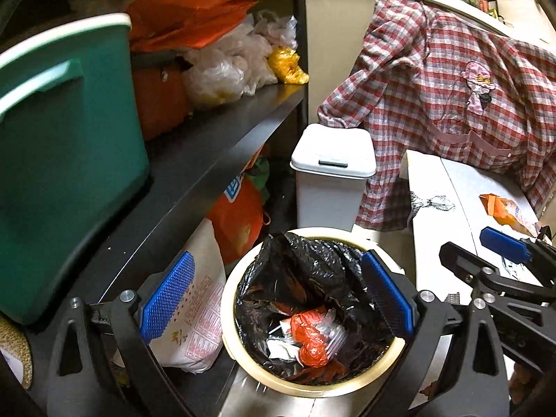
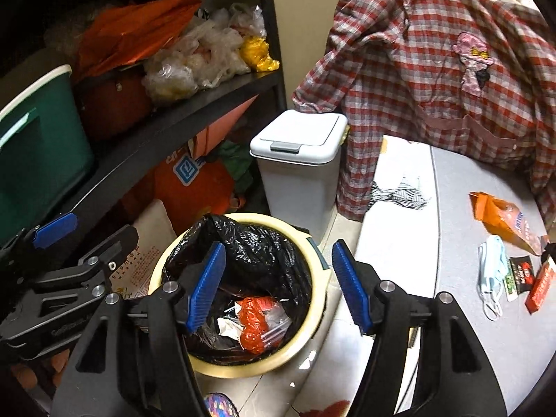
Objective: Collect trash
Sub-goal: 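Move both open grippers back over the table toward the remaining trash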
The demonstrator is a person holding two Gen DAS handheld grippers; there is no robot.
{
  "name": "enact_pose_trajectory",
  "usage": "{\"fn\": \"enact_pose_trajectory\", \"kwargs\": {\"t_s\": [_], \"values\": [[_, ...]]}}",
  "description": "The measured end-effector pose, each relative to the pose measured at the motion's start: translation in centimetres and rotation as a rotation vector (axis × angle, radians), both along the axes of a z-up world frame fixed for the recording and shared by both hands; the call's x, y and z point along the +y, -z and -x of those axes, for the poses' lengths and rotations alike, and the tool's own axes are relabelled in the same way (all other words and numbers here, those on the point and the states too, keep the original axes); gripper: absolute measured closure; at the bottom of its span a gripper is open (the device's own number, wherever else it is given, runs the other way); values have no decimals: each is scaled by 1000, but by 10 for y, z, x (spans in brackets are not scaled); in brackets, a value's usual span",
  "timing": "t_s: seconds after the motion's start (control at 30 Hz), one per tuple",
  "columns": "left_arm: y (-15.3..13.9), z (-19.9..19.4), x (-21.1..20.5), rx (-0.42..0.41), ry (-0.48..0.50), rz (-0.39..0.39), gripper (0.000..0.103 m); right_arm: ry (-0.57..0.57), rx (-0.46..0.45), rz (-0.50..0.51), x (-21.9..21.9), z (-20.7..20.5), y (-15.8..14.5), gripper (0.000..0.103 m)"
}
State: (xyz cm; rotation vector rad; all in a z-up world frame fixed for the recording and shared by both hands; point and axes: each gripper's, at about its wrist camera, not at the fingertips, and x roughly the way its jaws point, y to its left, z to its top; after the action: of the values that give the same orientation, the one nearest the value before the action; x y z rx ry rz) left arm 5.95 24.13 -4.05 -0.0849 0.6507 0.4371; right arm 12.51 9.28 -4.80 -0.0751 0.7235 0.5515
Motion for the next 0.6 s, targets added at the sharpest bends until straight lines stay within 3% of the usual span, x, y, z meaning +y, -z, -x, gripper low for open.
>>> {"fn": "enact_pose_trajectory", "kwargs": {"t_s": [0.6], "values": [[-26, -3, -84, -91, 126, -11, 10, 187, -116, 1, -123, 35, -41, 38]]}}
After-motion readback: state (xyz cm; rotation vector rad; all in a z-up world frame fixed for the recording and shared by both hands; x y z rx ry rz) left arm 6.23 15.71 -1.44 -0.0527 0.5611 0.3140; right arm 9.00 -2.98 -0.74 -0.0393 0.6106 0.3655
